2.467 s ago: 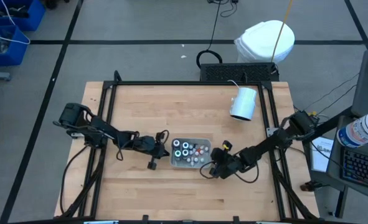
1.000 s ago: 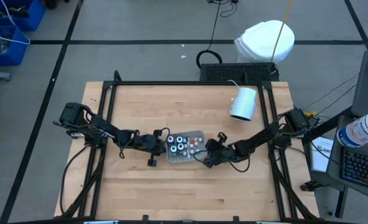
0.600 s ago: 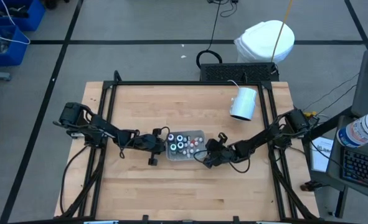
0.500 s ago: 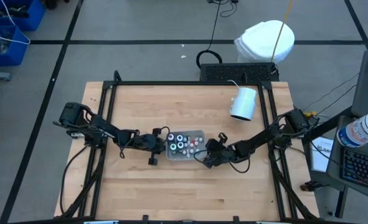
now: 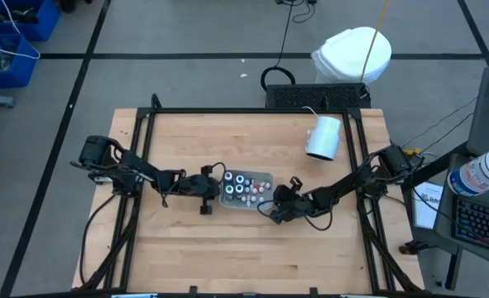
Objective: Pick & Place food coloring
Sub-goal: Adjust the gray bin
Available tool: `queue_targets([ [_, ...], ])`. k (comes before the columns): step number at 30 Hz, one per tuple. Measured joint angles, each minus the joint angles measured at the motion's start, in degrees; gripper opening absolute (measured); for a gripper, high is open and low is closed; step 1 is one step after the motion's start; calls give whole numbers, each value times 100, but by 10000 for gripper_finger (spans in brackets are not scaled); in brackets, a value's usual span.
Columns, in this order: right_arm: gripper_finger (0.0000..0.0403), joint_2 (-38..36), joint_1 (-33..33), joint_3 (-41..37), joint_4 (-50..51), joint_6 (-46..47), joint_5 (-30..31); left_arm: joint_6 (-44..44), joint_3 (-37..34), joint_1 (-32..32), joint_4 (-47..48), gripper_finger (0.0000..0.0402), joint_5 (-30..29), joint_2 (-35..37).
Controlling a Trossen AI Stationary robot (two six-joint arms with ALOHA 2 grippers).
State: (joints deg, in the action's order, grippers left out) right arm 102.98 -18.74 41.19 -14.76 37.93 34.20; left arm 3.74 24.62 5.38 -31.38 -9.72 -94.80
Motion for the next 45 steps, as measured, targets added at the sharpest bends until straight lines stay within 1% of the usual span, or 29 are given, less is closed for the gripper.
queue_targets([
  [6, 0, -2, -2, 11, 75, 0, 0, 5, 4, 31, 32, 17, 24, 0],
  [14, 0, -28, -7, 22, 150, 0, -25, -6, 26, 34, 174, 4, 46, 13],
  [21, 0, -33, -9, 22, 170, -2, -40, -191, 31, 48, 225, 34, 147, 15],
  [25, 0, -39, -9, 20, 181, -2, -93, -432, 31, 128, 239, 40, 391, 17],
  [28, 0, -39, -9, 20, 195, -2, -97, -381, 31, 213, 241, 41, 483, 17],
  [36, 0, -39, -9, 17, 197, 37, -103, -80, 28, 169, 208, 42, 415, 15],
  [45, 0, -38, -11, 8, 214, 98, -106, -255, 11, 86, 151, 42, 363, 4],
])
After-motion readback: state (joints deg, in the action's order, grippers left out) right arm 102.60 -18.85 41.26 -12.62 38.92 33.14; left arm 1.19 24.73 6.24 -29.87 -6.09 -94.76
